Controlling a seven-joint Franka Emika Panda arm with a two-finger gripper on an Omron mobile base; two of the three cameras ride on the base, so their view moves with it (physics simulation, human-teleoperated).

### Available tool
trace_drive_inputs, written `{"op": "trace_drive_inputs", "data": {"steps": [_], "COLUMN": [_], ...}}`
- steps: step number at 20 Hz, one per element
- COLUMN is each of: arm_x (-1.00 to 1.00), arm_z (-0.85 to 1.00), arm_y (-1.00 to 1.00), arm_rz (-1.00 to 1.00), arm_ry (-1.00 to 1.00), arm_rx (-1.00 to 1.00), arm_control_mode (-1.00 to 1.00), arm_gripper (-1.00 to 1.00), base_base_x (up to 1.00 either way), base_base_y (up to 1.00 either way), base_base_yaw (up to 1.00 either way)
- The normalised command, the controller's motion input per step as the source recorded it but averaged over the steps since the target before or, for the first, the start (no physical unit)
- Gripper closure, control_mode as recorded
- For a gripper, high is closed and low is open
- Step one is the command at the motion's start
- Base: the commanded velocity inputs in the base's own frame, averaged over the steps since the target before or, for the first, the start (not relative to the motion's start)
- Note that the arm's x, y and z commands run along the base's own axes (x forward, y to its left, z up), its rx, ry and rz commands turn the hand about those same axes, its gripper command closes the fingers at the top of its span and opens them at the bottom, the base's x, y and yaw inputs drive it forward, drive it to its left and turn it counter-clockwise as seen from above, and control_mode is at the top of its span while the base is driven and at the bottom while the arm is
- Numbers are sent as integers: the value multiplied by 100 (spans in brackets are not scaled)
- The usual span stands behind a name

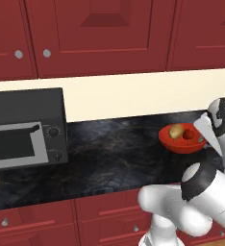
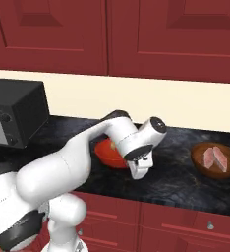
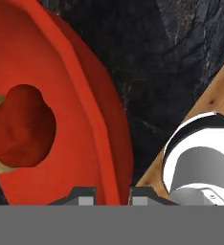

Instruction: Place the bowl with the bell pepper and potato on the top shelf of the fridge. Place the bowl with the steaks on the second highest shelf of the fridge.

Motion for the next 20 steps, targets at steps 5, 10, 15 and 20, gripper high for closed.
{"op": "trace_drive_inputs", "data": {"steps": [5,10,15,20], "arm_x": [-77,-94,-100,-100], "arm_z": [100,99,87,66], "arm_y": [100,100,98,53], "arm_rz": [-2,-1,0,0], "arm_ry": [-33,-23,-5,14], "arm_rx": [0,5,2,7], "arm_control_mode": [-100,-100,-100,-100], "arm_gripper": [100,100,100,100], "base_base_x": [0,0,0,0], "base_base_y": [0,0,0,0], "base_base_yaw": [0,0,0,0]}}
